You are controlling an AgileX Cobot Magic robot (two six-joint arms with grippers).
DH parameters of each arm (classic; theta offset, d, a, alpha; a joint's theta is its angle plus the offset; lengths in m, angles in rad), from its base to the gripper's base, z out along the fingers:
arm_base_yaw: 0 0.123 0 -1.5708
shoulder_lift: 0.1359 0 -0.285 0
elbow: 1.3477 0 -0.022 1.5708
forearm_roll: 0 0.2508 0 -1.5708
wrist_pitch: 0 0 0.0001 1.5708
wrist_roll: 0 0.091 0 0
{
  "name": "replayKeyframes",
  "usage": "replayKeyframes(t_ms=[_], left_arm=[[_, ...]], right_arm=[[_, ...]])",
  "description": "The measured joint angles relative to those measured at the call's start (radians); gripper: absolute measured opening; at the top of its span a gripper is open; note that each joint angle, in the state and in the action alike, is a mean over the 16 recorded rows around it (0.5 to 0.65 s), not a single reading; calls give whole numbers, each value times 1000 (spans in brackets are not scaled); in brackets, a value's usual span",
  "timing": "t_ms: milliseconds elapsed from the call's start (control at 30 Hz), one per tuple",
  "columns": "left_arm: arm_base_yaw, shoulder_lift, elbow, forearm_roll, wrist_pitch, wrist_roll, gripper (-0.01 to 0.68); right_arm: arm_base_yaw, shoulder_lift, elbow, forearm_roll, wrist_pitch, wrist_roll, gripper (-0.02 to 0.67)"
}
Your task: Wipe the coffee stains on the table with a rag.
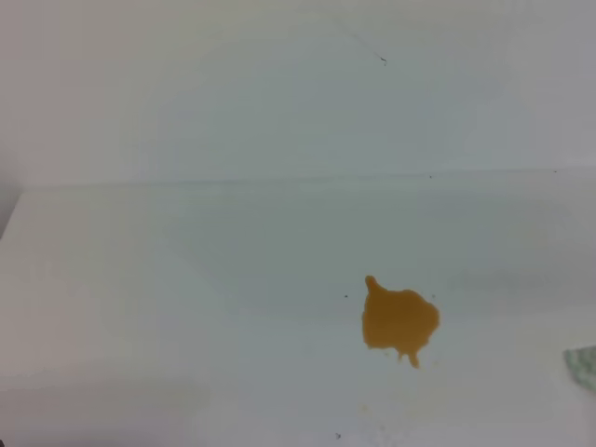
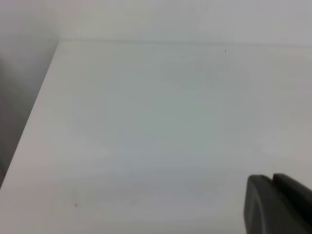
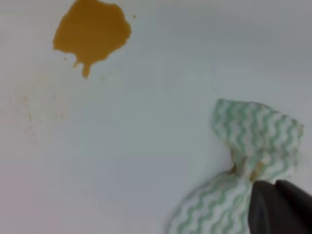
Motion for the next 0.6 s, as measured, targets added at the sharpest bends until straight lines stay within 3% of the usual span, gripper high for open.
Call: replayKeyframes(t_ms=[600], left_arm=[[0,0,0,0,0,0,0]], right_arm=[[0,7,43,-25,12,168,9]])
